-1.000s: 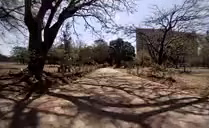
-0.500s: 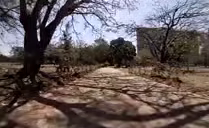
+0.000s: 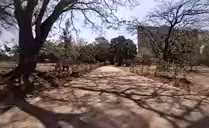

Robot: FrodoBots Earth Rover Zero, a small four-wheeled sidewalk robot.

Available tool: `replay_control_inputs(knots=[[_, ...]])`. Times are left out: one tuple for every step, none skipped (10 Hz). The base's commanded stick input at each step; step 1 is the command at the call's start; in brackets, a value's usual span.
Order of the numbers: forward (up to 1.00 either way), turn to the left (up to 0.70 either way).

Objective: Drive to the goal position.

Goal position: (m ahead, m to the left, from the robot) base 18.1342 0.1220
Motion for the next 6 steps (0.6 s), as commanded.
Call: replay_control_inputs(knots=[[0.70,0.00],[0.70,0.00],[0.70,0.00],[0.70,0.00],[0.70,0.00],[0.70,0.00]])
